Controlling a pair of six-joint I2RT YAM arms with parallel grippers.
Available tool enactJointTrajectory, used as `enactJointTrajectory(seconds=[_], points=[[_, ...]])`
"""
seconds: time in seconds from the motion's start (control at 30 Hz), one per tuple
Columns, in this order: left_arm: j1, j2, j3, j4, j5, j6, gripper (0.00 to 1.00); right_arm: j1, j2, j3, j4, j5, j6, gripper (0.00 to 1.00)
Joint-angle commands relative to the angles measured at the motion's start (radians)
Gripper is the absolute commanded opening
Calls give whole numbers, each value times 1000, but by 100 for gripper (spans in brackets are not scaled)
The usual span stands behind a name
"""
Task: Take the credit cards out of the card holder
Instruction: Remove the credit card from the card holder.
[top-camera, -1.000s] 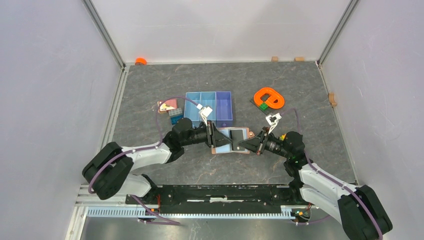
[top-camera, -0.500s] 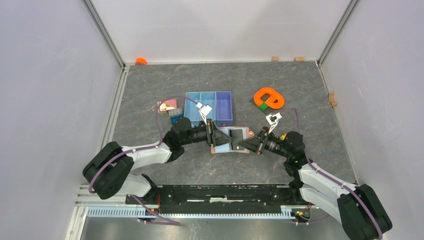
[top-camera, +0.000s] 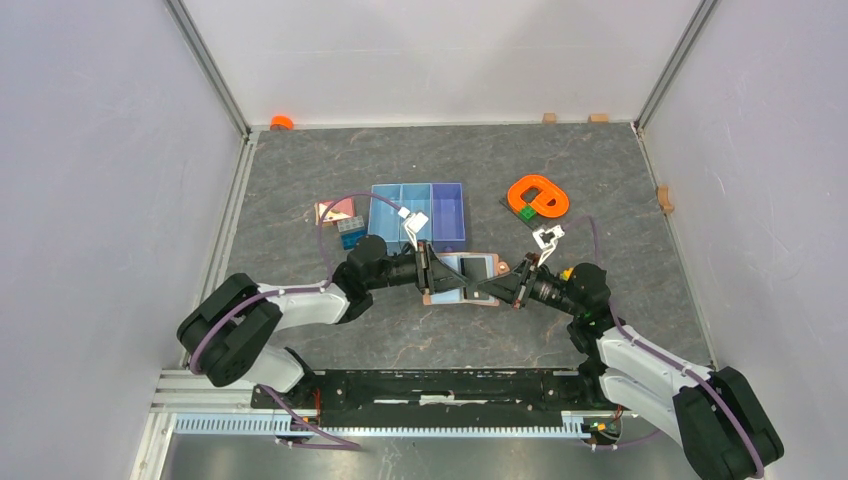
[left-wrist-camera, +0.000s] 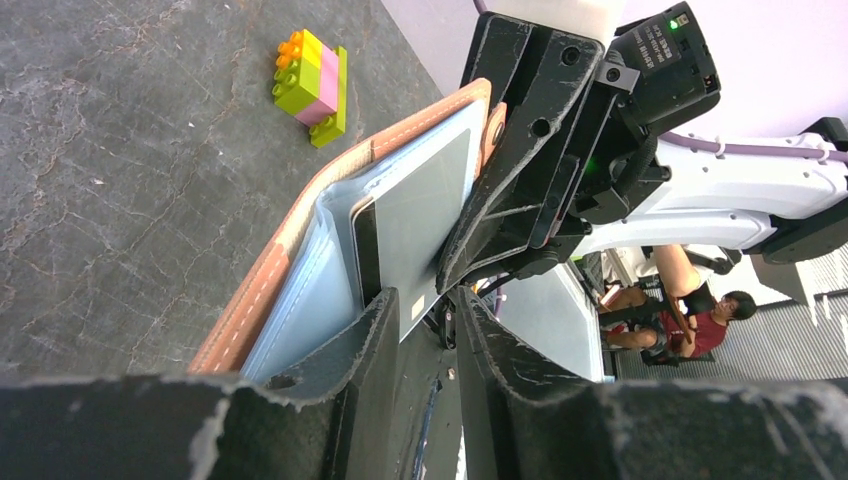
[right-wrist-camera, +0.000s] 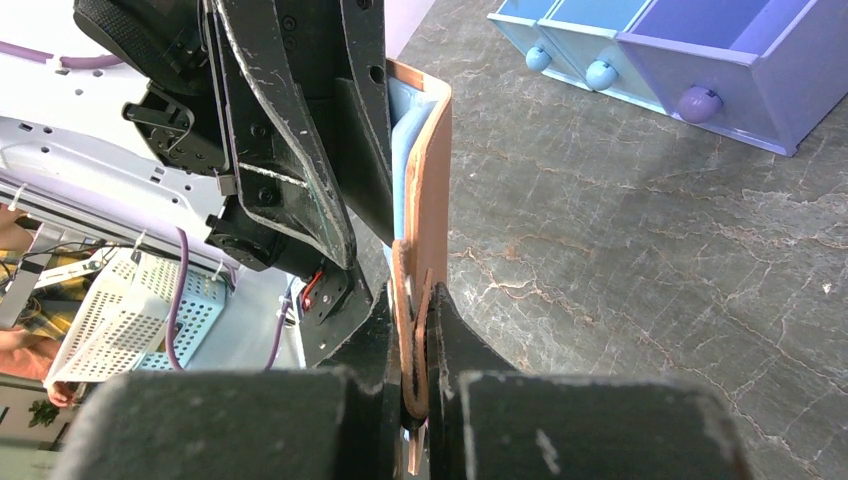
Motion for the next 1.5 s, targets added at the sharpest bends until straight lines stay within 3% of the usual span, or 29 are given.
enactJointTrajectory(seconds=[0.0, 0.3, 0.5, 0.93, 1.47], points=[[4, 7, 28, -45, -42, 7, 35, 3, -10, 6, 111, -36, 20, 0], [4, -12, 27, -74, -61, 20, 33, 3, -9, 3, 120, -34, 27, 0], [5, -39, 34, -181, -129, 58, 32, 3, -13, 4, 117, -33, 26, 0], [5, -26, 31, -117, -79, 30, 32, 3, -2, 4, 125, -38, 29, 0], [7, -39, 35, -170, -114, 48, 31, 3, -6, 5, 119, -36, 28, 0]])
